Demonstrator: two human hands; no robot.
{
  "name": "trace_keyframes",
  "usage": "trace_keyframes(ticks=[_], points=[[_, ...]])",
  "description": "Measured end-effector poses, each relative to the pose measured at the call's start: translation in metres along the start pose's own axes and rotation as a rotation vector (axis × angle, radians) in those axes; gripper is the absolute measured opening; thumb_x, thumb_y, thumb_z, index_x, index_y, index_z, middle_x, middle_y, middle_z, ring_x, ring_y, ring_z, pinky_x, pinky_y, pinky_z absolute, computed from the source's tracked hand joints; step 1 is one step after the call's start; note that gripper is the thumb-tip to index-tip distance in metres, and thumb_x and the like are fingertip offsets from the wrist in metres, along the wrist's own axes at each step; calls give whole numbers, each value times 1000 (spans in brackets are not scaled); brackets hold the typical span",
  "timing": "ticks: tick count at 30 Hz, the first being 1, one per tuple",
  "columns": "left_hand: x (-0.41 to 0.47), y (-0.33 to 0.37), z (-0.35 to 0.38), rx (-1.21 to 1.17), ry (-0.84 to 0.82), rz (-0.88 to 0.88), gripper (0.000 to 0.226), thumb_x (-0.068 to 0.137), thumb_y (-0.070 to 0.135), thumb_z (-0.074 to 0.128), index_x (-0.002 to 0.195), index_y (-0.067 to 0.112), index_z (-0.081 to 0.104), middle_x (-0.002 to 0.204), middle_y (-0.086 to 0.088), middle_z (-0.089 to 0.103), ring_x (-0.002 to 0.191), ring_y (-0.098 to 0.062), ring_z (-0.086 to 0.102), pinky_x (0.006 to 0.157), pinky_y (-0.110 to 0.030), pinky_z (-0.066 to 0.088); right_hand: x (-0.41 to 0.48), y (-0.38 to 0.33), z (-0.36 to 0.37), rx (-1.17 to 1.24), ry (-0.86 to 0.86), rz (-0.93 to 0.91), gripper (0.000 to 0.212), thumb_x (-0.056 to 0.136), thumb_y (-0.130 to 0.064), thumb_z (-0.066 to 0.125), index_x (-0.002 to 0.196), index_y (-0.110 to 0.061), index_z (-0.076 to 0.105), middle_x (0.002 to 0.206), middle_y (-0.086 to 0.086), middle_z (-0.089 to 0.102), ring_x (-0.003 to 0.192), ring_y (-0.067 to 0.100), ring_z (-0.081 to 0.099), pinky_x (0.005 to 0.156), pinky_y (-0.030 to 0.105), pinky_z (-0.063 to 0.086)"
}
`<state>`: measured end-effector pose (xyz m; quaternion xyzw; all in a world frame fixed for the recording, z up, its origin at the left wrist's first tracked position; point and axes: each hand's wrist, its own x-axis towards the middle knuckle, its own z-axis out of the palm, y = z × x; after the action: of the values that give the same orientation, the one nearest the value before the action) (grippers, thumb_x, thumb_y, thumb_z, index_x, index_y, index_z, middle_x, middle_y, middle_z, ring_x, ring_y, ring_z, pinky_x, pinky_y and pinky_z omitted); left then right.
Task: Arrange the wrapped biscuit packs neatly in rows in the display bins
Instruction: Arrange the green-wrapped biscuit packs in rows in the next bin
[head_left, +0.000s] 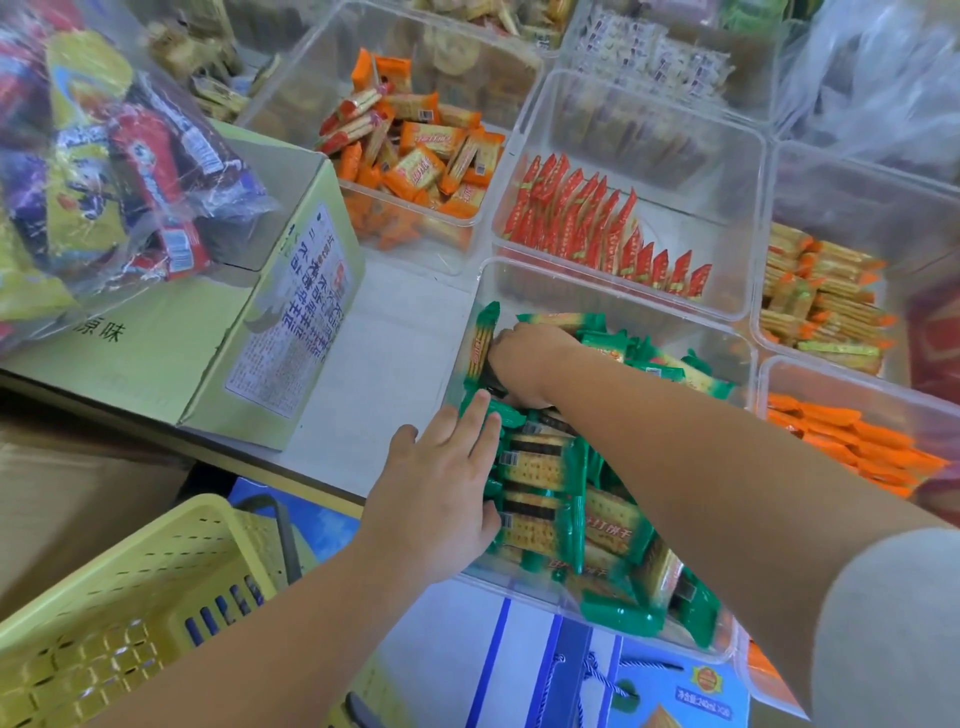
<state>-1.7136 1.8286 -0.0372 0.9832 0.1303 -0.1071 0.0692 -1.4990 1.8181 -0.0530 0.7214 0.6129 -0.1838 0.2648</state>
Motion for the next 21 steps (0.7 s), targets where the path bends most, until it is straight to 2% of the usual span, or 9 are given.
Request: trace_keyframes(ticks=[2,7,9,13,18,21], points=[[0,0,0,-1,-2,2,84,85,53,50,155,13,27,166,-6,17,137,-24,30,96,-49,43,0,0,-2,-3,-17,43,35,91,-46,67,108,-15,67,100,3,65,84,24,63,70,39,57],[0,0,0,-7,-1,1,83,84,53,52,153,13,32,164,-6,24,135,-24,33,93,-49,45,6,5,-3,36,-47,99,54,88,-58,66,122,-16,63,123,7,48,82,23,57,67,40,56],[0,0,0,-10,0,0,82,83,53,54,152,13,35,162,-7,27,133,-24,35,91,-49,46,7,3,-3,66,-47,111,56,88,-58,65,125,-16,62,122,6,47,86,23,56,71,41,56],[1,1,-1,-5,-8,-9,82,82,53,54,152,13,36,162,-6,28,133,-23,35,91,-48,46,5,-5,10,149,38,120,51,92,-44,65,132,-13,60,130,9,49,117,28,51,93,44,53],[0,1,-3,5,-16,-12,82,83,53,53,153,14,34,162,-6,27,134,-24,35,92,-48,46,2,3,-1,199,-25,51,49,93,-51,62,125,-14,64,117,6,56,101,26,58,87,40,54],[0,1,-4,-4,-16,-11,82,82,53,53,152,14,35,162,-6,28,134,-24,37,92,-48,46,4,5,-7,140,-133,5,47,100,-49,52,131,-15,63,125,8,52,99,21,46,91,39,50]])
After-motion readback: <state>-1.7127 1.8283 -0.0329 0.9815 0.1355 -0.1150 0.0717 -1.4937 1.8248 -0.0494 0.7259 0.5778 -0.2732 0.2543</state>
